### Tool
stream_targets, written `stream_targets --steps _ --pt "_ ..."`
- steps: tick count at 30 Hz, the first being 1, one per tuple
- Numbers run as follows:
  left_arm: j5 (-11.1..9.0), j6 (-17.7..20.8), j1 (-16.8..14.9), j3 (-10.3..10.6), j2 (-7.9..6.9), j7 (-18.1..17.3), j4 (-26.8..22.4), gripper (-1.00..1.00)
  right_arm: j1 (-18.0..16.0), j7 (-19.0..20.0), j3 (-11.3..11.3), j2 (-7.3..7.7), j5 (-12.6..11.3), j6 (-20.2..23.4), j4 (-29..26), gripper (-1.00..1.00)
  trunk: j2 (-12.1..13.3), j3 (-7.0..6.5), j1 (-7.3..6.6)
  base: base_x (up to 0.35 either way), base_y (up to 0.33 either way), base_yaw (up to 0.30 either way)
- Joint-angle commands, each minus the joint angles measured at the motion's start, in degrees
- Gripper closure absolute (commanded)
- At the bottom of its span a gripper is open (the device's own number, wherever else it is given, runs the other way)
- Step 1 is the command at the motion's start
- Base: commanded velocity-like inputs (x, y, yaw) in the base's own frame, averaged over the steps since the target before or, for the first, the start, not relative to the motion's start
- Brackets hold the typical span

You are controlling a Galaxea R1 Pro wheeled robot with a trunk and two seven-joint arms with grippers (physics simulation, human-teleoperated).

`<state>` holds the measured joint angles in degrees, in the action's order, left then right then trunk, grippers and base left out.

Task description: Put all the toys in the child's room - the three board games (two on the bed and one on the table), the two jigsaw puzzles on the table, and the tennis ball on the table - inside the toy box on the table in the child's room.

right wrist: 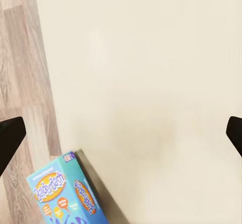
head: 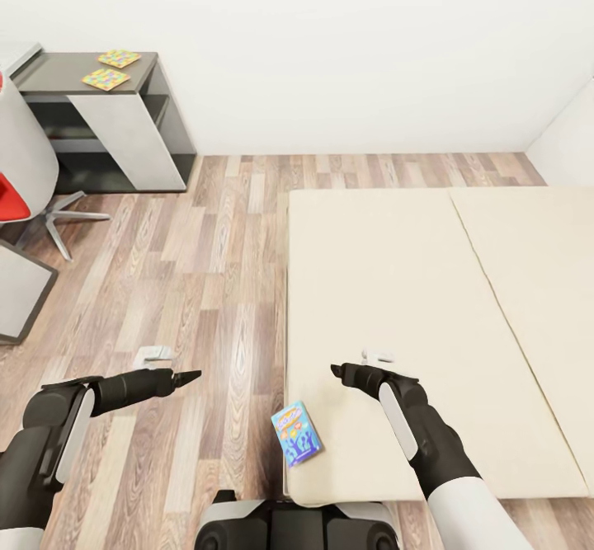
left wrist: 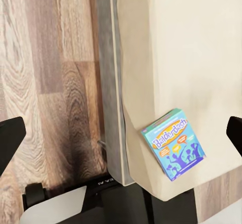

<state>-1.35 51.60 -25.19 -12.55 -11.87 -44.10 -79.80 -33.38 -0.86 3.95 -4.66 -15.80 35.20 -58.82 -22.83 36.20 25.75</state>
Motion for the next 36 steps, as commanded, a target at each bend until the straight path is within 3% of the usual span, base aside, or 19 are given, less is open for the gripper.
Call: stream_targets --steps 1,18,27,36 --pt "-0.11 0.44 -0.03 -0.03 0.0 -0.11 -0.02 -1.0 -0.02 -0.09 0.0 0.0 -0.16 0.22 -0.05 -1.0 -0.09 -0.03 0.03 0.0 0.0 0.0" --pt "0.03 0.35 -0.4 0.07 0.06 4.18 2.37 -1.0 -0.02 -0.24 -0.13 0.0 0.21 -2.33 1.73 -1.0 -0.09 -1.64 0.03 0.0 0.0 0.0" --pt "0.0 -1.34 -0.58 0.07 0.12 8.17 5.16 -1.0 -0.02 -0.35 -0.17 0.07 0.31 -6.54 5.38 -1.0 -0.09 -2.5 0.03 0.0 0.0 0.0" --pt "-0.05 -3.59 -0.63 0.09 1.51 10.75 6.51 -1.0 -0.02 -0.4 -0.18 0.08 0.33 -7.74 6.38 -1.0 -0.09 -3.36 0.03 0.0 0.0 0.0"
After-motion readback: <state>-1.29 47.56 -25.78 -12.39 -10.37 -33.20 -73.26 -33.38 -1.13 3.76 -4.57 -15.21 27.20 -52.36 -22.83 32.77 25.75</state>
